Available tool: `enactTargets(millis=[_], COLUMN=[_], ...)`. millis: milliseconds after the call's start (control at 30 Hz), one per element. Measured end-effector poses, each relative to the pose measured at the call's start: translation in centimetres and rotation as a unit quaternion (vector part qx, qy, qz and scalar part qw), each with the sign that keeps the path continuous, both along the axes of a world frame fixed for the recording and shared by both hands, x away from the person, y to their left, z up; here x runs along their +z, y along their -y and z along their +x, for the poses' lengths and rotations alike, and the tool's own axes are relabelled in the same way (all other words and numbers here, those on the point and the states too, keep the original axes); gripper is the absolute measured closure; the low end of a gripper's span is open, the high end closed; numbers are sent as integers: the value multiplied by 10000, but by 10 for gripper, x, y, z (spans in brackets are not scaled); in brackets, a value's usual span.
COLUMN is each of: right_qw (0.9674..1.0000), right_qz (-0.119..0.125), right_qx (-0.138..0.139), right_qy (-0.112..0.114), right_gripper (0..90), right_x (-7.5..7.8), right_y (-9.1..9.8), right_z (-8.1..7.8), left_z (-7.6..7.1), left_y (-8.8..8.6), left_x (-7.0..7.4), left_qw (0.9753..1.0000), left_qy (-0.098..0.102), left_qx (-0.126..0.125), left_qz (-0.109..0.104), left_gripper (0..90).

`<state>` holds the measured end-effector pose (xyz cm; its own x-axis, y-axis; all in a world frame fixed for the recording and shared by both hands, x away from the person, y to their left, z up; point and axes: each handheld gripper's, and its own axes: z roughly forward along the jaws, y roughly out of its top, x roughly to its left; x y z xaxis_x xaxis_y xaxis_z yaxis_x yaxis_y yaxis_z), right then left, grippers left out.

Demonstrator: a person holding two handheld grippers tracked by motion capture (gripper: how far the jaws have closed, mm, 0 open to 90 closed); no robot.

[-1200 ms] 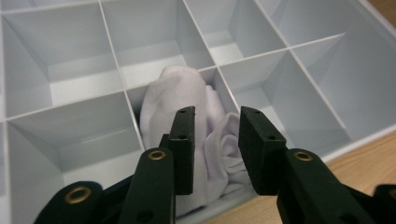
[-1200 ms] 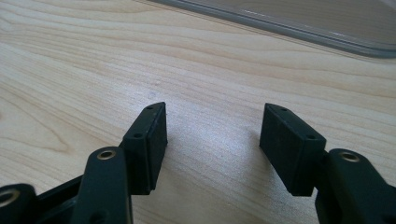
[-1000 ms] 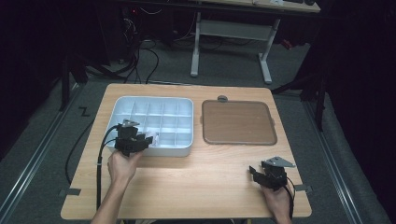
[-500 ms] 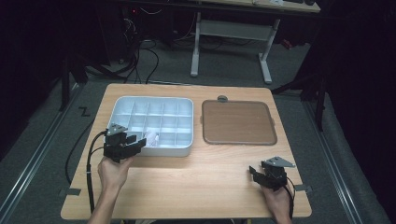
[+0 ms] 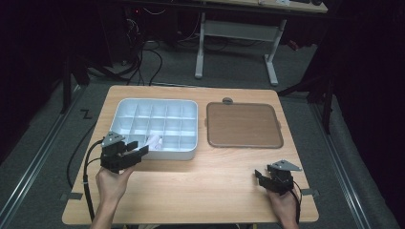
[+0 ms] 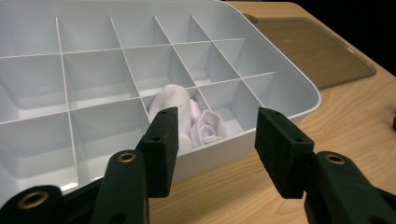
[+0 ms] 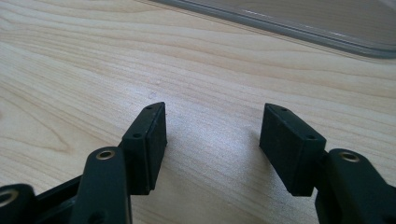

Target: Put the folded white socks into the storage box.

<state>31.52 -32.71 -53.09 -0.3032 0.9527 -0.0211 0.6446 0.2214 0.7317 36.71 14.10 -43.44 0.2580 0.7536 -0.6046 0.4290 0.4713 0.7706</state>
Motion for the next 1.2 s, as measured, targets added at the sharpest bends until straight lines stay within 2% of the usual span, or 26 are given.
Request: enactTargets(millis=[300,500,800,1100,1200], right_qw=[10000,10000,10000,10000,10000], right_qz=[-1,-1,-1,0,-1], right_qx=[9,9,8,8,8], right_qy=[-2,-3,-2,-7,-6], right_gripper=[415,415,415,415,414], right_x=[0,0,0,0,0], right_y=[0,0,0,0,0], right_z=[0,0,0,0,0], left_z=[-8,-15,-22,-31,-32], left_y=[4,4,3,4,3], left_x=[-1,-3,-9,-15,-16], left_qw=[9999,9999,9998,9998,9997], left_qy=[33,36,42,72,46], left_qx=[-107,-114,-155,-201,-211], left_qz=[25,-60,-103,-26,-71], left_gripper=[479,473,470,471,469])
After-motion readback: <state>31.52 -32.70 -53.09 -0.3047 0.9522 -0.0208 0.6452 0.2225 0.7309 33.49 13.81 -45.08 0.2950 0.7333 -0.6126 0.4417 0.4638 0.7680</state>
